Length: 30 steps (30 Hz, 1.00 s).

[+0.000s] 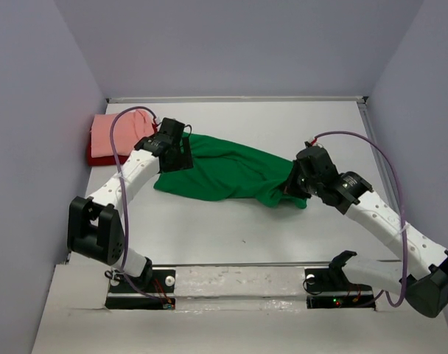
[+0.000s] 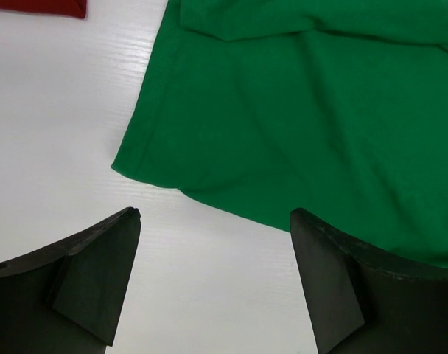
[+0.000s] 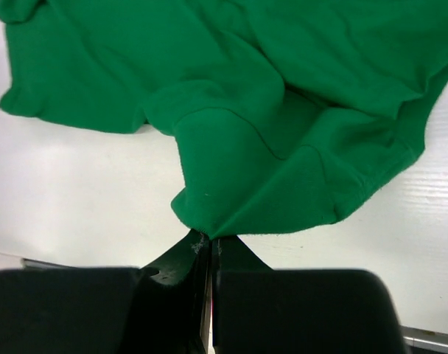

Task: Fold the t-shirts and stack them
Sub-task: Flatten the tshirt out

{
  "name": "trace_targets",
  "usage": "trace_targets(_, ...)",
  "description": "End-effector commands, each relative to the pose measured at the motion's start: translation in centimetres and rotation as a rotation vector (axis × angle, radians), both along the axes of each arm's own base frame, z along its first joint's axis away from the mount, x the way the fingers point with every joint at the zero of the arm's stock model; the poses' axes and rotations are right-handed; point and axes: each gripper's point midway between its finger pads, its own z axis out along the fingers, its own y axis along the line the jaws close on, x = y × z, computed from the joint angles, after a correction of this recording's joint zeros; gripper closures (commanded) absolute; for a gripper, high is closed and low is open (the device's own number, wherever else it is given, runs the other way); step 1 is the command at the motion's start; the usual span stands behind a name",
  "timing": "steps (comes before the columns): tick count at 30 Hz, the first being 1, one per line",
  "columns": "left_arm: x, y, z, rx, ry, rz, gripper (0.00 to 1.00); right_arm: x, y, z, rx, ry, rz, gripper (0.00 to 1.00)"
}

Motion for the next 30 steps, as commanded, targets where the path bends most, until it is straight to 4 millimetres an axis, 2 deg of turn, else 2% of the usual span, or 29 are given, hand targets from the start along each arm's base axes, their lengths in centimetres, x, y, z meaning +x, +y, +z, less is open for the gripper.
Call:
trace_targets(1,0.1,0.3,2.3,0.004,-0.037,0.025,0.07,0.0,-0.8,-0.5,-0.052,0.051,-0.053,1.0)
trace_targets(6,0.9,-0.2,5.2,-0.024,-0.108,0.021,0.07,0.3,-0.6,-1.0,-0.073,0.069,-0.046,1.0)
trace_targets(11,1.2,-0.6,5.4,-0.017,-0.104,0.001,0.07,0.2,1.8,-1.3,-0.039,0.117,0.068,1.0)
trace_targets(15,1.2,-0.9,5.5,-0.028,-0.107,-0.007,0.07,1.1,1.5,-2.2,-0.072,0.125,0.034,1.0)
trace_targets(18,1.1,-1.1,5.9,-0.036,-0.111,-0.021,0.07,2.7,1.2,-3.3,-0.153,0.135,0.003,1.0)
trace_targets(20,1.1,-1.2,6.3,-0.037,-0.118,-0.025,0.07,4.0,0.8,-4.3,-0.187,0.162,-0.021,1.0)
trace_targets(24,1.2,-1.2,7.6,-0.043,-0.138,-0.033,0.07,7.2,2.3,-8.8,-0.286,0.256,0.028,1.0)
trace_targets(27,1.4,-1.4,8.3,-0.05,-0.152,-0.038,0.07,8.5,3.3,-10.7,-0.306,0.286,0.087,1.0)
trace_targets(28,1.4,-1.4,8.4,-0.05,-0.15,-0.042,0.07,9.2,4.4,-11.6,-0.293,0.304,0.123,1.0)
trace_targets(29,1.5,-1.4,8.7,-0.05,-0.155,-0.041,0.07,9.8,5.3,-11.3,-0.281,0.29,0.163,1.0)
trace_targets(30,1.6,-1.5,8.7,-0.051,-0.155,-0.045,0.07,9.8,5.9,-12.3,-0.271,0.319,0.191,1.0)
